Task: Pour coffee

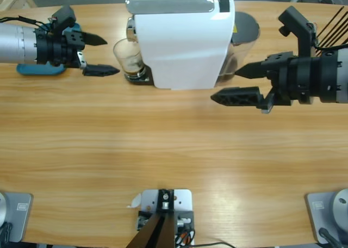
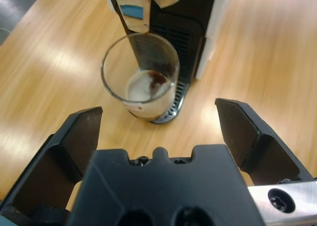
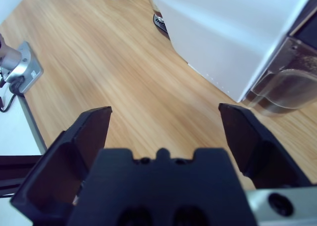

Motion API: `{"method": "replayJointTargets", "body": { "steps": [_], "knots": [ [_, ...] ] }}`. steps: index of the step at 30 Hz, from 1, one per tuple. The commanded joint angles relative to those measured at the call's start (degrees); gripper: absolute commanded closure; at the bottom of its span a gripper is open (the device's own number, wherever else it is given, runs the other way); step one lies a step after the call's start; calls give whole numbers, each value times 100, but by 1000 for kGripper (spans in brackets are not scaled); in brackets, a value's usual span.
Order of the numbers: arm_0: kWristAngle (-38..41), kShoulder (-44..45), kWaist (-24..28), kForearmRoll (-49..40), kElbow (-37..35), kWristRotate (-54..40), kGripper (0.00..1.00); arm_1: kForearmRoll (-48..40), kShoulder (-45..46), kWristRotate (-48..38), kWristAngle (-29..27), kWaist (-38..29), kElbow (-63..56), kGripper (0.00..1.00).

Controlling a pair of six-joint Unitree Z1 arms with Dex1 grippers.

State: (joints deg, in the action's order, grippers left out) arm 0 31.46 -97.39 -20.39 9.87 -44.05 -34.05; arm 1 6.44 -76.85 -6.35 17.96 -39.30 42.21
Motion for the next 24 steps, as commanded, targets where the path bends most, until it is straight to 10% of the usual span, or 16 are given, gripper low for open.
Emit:
{"method": "replayJointTargets", "body": {
  "steps": [1, 24],
  "knots": [
    [271, -586, 35, 90, -167, -241, 13, -52, -241, 3, 101, -69, -19, 0],
    [396, -1135, 35, 120, -640, -392, 13, -205, -531, 11, 138, -69, 11, 0]
  ]
}}
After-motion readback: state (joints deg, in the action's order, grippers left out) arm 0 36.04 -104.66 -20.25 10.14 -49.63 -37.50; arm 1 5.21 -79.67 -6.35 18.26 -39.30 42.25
